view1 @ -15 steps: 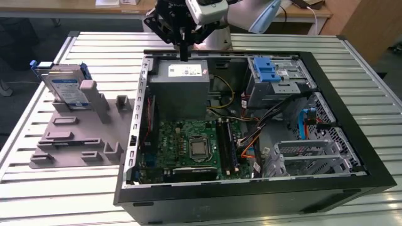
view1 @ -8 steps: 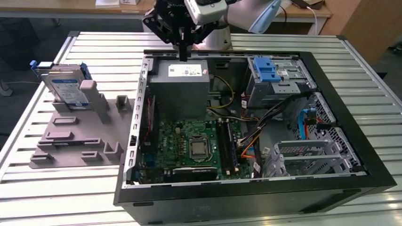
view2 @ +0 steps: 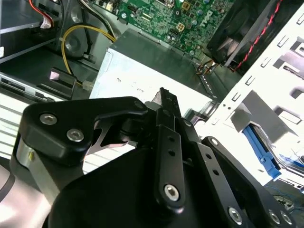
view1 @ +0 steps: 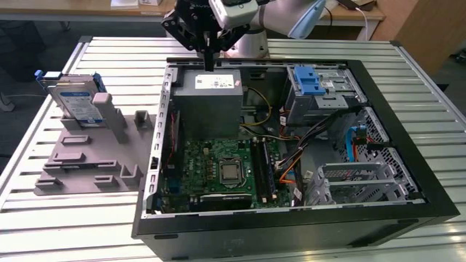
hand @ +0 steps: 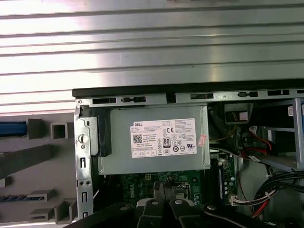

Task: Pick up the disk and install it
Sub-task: 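Reach for the disk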

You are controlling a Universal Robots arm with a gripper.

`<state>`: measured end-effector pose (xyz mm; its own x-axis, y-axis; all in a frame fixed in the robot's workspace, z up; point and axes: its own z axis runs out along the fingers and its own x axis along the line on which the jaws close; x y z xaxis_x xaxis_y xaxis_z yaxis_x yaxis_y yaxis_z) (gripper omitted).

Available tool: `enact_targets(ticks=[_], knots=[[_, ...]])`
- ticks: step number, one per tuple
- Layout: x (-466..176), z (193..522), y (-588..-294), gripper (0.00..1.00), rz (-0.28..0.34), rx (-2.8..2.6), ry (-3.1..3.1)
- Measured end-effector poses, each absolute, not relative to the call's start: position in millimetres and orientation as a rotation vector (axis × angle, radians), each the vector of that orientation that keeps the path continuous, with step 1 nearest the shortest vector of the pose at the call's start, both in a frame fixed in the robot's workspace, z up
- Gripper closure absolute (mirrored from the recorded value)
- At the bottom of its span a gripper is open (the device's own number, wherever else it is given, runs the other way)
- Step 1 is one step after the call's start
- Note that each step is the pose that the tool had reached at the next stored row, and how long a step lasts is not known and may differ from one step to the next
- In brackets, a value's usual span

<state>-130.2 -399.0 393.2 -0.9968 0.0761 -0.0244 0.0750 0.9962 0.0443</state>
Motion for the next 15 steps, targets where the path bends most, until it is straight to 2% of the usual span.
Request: enact_targets(ticks=[15], knots=[[-139.0,393.1,-398.9,0.89,0.068,0.118,3.112]])
